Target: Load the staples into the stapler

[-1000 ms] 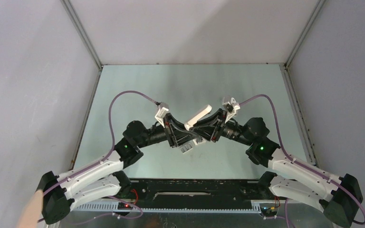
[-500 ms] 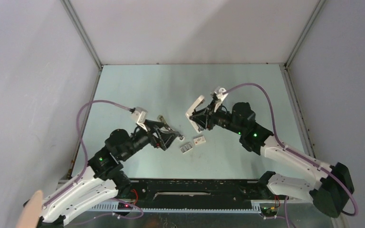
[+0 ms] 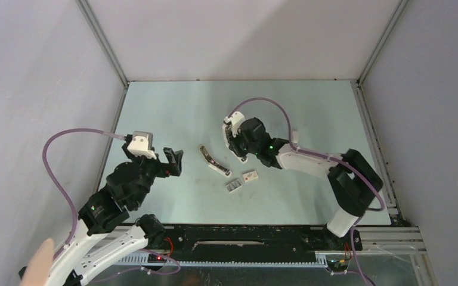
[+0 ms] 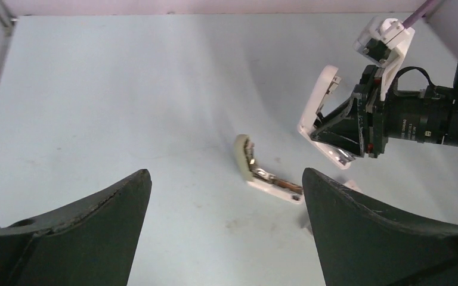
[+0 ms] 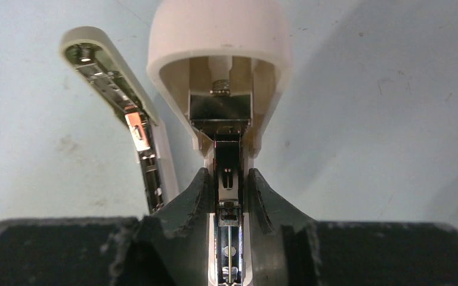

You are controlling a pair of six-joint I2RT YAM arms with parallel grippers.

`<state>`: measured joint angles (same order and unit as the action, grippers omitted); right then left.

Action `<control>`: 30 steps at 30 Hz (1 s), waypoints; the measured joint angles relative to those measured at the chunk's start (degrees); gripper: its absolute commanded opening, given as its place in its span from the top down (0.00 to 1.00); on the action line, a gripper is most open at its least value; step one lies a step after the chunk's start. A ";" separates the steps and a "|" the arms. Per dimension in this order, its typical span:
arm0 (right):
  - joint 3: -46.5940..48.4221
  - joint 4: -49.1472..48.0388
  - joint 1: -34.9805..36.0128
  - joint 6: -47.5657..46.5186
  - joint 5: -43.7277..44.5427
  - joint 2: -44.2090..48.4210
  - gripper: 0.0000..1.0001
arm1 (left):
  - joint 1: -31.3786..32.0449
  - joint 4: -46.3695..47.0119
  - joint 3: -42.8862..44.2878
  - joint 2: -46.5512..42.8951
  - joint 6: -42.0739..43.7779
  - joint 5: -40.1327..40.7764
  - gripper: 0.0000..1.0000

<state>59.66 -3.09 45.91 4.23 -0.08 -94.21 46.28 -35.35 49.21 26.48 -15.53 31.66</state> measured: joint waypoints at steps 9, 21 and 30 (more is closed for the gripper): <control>7.72 1.86 0.87 -5.53 1.60 -13.07 1.00 | -5.38 0.50 -5.84 -4.20 6.58 0.90 0.00; 14.16 5.88 1.60 -10.78 1.73 -21.53 0.75 | -14.95 2.36 -7.65 -6.12 7.58 -7.17 0.00; 14.73 8.31 1.77 -11.30 1.99 -21.59 0.47 | -17.53 3.15 -7.69 -5.90 7.56 -11.26 0.00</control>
<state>74.39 5.21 47.68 -7.07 1.91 -115.81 28.75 -32.21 41.52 20.58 -7.97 20.40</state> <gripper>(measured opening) 0.481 0.996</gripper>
